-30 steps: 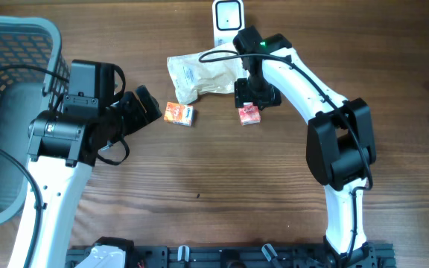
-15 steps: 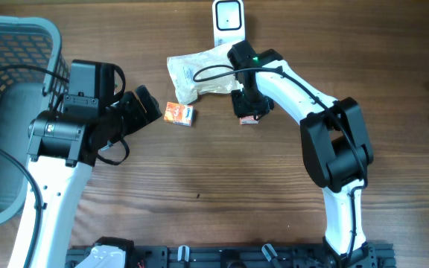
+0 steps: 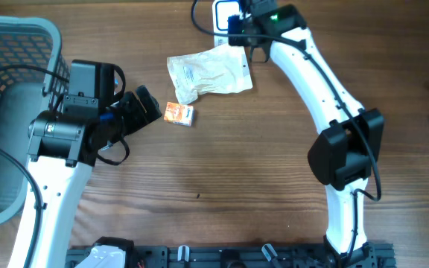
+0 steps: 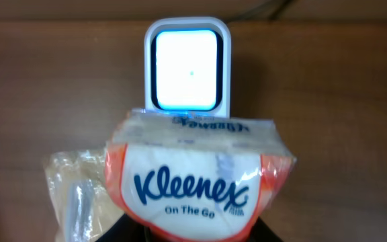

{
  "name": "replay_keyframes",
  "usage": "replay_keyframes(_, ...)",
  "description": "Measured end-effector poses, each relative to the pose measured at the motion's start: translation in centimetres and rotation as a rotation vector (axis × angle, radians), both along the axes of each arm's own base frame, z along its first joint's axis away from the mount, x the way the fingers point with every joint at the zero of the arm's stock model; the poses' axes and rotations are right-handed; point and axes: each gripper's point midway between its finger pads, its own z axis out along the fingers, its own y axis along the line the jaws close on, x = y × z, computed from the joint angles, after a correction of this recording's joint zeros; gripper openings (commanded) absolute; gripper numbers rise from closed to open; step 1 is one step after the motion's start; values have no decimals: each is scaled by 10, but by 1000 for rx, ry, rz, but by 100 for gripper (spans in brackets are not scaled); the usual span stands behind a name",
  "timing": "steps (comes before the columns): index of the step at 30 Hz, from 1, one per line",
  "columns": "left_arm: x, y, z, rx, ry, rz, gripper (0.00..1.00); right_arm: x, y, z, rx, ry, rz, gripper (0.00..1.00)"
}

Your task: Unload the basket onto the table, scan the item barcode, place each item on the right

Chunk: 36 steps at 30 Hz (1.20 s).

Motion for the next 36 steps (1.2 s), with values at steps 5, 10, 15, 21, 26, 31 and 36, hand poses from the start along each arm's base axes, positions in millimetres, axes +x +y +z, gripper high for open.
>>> replay_keyframes(5,0,0,0,0,0,0,100,52,1,45,141,-243,-19,28)
replay_keyframes(10,0,0,0,0,0,0,100,78,17,-3,211,-236,-57,27)
replay_keyframes(15,0,0,0,0,0,0,100,76,18,-40,229,-150,-93,28)
replay_keyframes(21,0,0,0,0,0,0,100,35,13,-42,289,61,-76,26)
replay_keyframes(26,0,0,0,0,0,0,100,-30,-70,-66,286,442,-184,31)
replay_keyframes(31,0,0,0,0,0,0,100,-89,-131,-101,98,673,-165,34)
replay_keyframes(36,0,0,0,0,0,0,100,-132,-138,-152,13,819,-108,61)
